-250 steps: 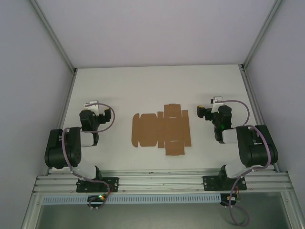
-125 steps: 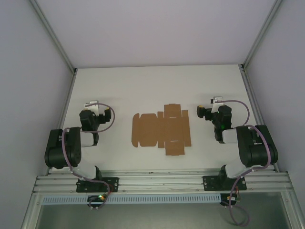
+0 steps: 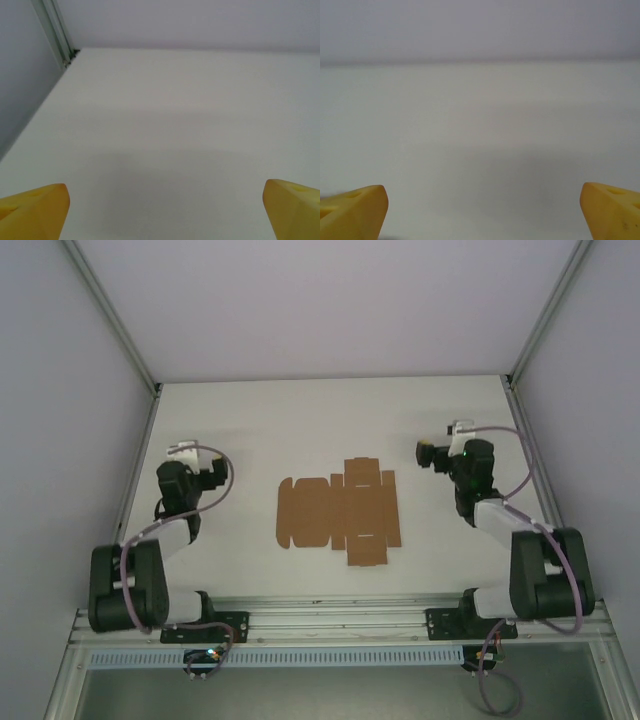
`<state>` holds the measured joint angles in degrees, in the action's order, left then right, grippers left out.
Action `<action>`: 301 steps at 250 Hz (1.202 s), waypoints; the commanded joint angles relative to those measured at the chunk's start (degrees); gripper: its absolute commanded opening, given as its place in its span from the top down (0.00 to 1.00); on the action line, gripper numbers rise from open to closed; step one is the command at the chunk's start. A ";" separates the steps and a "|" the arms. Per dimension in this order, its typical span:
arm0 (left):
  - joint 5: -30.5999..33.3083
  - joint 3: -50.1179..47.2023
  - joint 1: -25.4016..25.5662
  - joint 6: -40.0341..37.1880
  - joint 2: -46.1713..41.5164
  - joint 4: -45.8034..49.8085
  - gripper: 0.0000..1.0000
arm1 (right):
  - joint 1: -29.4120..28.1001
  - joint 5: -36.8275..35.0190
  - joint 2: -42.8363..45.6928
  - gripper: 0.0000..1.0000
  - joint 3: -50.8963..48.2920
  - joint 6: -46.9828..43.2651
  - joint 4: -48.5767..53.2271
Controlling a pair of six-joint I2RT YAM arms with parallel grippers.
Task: Assemble paper box
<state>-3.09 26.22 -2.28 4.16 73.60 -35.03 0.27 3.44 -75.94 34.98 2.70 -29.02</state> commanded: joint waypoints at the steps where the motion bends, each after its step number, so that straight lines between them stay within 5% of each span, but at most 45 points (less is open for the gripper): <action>1: -1.78 2.43 -0.98 10.95 -5.70 8.54 0.00 | -1.92 1.11 4.41 0.00 3.98 3.36 11.22; 67: -11.65 6.43 2.66 24.89 -9.44 23.87 0.00 | -15.09 -4.42 2.95 0.00 12.05 11.36 30.79; 124: -4.81 9.70 18.36 23.30 -8.06 38.47 0.00 | -20.94 1.44 -7.27 0.19 10.80 24.74 35.34; 155: -7.63 10.50 21.44 25.37 -4.86 41.13 0.00 | -21.24 3.90 -13.44 0.42 10.21 26.87 34.56; 174: -8.17 10.67 22.29 25.98 -2.61 41.53 0.00 | -20.79 2.44 -16.49 0.48 10.38 28.14 35.95; 301: -23.84 14.13 25.58 28.07 12.44 38.89 0.04 | -18.71 5.43 -24.84 0.61 5.80 33.19 33.32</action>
<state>-20.03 38.79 22.63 30.30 83.68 4.75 -18.87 8.27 -96.38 44.34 33.95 -1.69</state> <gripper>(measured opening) 0.977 0.396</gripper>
